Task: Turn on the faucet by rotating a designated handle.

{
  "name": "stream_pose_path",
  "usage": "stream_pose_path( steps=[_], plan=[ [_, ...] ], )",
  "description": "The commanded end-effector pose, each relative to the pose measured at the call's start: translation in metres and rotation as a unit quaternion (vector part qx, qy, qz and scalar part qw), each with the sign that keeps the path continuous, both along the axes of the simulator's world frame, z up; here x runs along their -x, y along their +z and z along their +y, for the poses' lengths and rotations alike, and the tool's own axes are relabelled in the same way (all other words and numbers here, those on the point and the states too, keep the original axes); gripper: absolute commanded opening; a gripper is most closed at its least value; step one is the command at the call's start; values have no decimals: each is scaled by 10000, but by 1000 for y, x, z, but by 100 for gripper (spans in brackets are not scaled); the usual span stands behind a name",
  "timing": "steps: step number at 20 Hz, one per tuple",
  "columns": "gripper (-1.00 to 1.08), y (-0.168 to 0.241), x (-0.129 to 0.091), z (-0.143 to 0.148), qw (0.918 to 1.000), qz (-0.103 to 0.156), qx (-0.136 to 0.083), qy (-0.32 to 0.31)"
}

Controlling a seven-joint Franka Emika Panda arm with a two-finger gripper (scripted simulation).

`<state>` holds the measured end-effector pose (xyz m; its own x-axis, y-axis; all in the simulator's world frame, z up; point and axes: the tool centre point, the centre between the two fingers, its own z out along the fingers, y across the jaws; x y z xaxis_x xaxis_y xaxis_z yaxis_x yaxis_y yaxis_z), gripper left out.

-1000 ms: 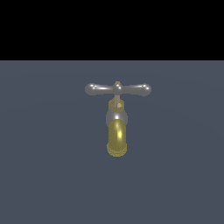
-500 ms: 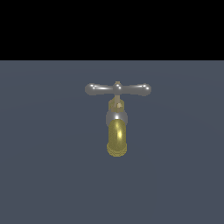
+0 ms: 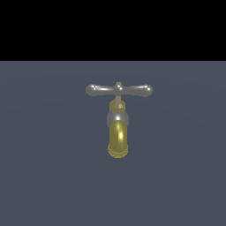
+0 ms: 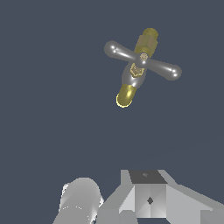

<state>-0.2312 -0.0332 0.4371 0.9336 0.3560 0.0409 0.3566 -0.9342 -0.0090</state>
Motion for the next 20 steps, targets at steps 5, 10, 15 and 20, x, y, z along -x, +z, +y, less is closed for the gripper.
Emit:
stream_pose_path(
  steps=[5, 10, 15, 20],
  plan=[
    [-100, -31, -11, -19, 9971, 12, 28, 759],
    [-100, -55, -22, -32, 9910, 22, 51, 1335],
    [-100, -79, -35, -44, 9816, 32, 75, 1906],
    [-100, -103, -49, -55, 9690, 42, 100, 2467]
  ],
)
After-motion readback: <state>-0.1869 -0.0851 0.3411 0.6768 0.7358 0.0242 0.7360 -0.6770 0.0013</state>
